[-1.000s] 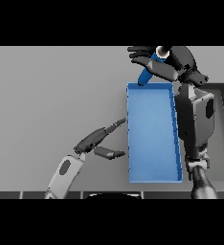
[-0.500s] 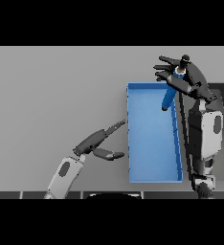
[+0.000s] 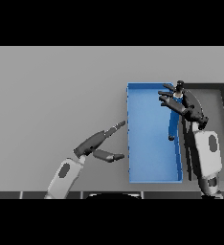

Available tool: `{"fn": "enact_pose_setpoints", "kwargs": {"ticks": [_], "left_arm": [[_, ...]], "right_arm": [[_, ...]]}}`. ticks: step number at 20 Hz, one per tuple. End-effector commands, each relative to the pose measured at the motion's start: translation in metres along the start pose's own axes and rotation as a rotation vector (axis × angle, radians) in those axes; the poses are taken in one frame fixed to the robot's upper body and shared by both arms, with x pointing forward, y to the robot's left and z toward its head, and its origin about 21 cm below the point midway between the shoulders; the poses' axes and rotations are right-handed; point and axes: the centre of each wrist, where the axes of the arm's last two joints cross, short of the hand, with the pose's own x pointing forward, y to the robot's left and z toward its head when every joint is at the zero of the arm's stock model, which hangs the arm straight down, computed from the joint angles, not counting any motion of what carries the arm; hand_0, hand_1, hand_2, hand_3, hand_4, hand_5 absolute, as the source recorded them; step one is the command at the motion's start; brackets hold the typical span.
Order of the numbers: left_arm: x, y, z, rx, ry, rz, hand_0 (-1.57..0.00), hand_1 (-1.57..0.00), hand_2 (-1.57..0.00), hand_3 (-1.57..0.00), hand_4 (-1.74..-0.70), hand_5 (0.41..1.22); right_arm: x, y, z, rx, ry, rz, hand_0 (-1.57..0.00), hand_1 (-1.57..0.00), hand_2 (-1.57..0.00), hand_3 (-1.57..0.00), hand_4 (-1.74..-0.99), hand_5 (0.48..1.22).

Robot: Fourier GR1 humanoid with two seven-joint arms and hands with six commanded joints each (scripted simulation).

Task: Pick up the blue pipe and place it into the blue bin.

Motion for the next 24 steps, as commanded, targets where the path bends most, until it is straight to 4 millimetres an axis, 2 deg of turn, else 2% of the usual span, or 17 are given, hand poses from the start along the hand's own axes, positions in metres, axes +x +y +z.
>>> {"fn": "enact_pose_setpoints", "kwargs": {"ticks": [1, 3, 4, 5, 6, 8, 9, 12, 15, 16, 24], "left_arm": [[0.0, -0.002, 0.002, -0.005, -0.003, 0.004, 0.0, 0.0, 0.0, 0.0, -0.89, 0.42], [0.002, 0.001, -0.001, -0.002, -0.004, -0.006, 0.0, 0.0, 0.0, 0.0, -0.88, 0.421], [-0.002, 0.0, 0.0, -0.002, -0.001, -0.007, 0.0, 0.0, 0.0, 0.0, -0.88, 0.421], [-0.001, -0.001, -0.001, 0.002, 0.01, -0.007, 0.0, 0.0, 0.0, 0.0, -0.88, 0.421], [-0.002, -0.003, 0.001, -0.005, 0.002, -0.002, 0.0, 0.0, 0.0, 0.0, -0.88, 0.422], [-0.001, -0.003, 0.0, -0.006, 0.003, -0.003, 0.0, 0.0, 0.0, 0.0, -0.88, 0.425], [0.001, -0.003, 0.0, -0.003, -0.003, -0.005, 0.0, 0.0, 0.0, 0.0, -0.88, 0.427], [0.006, 0.001, 0.002, 0.003, -0.009, 0.003, 0.0, 0.0, 0.0, 0.0, -0.88, 0.429], [0.003, 0.0, 0.005, 0.004, 0.001, 0.011, 0.0, 0.0, 0.0, 0.0, -0.89, 0.428], [0.003, 0.0, 0.004, 0.004, 0.0, 0.01, 0.0, 0.0, 0.0, 0.0, -0.89, 0.426], [0.003, -0.004, 0.002, 0.008, 0.007, 0.004, 0.0, 0.0, 0.0, 0.0, -0.89, 0.429]], "right_arm": [[-0.01, 0.003, -0.001, -0.016, 0.046, 0.03, -1.57, -1.57, -1.57, -1.13, -1.741, 1.221], [-0.021, 0.004, -0.007, -0.053, 0.115, 0.063, -1.57, -1.57, -1.57, -0.91, -1.741, 1.221], [-0.028, 0.005, -0.007, -0.076, 0.149, 0.064, -1.57, -1.55, -1.57, -0.85, -1.741, 1.221], [-0.03, 0.008, -0.006, -0.079, 0.168, 0.079, -1.46, -1.34, -1.34, -0.79, -1.678, 1.221], [-0.032, 0.005, -0.01, -0.088, 0.209, 0.088, -1.17, -1.07, -1.07, -0.63, -1.592, 1.221], [-0.034, 0.005, -0.019, -0.098, 0.293, 0.12, -0.75, -0.68, -0.68, -0.4, -1.413, 1.221], [-0.031, 0.008, -0.019, -0.05, 0.305, 0.173, -0.6, -0.55, -0.55, -0.32, -1.337, 1.221], [-0.025, 0.015, -0.015, 0.038, 0.331, 0.316, -0.31, -0.28, -0.28, -0.16, -1.175, 1.084], [-0.03, 0.017, -0.013, 0.071, 0.371, 0.38, -0.16, -0.14, -0.14, -0.08, -1.083, 0.934], [-0.031, 0.016, -0.013, 0.071, 0.379, 0.385, -0.12, -0.11, -0.11, -0.07, -1.078, 0.898], [-0.04, 0.015, -0.015, 0.074, 0.432, 0.473, -0.02, -0.02, -0.02, -0.01, -1.033, 0.696]]}}
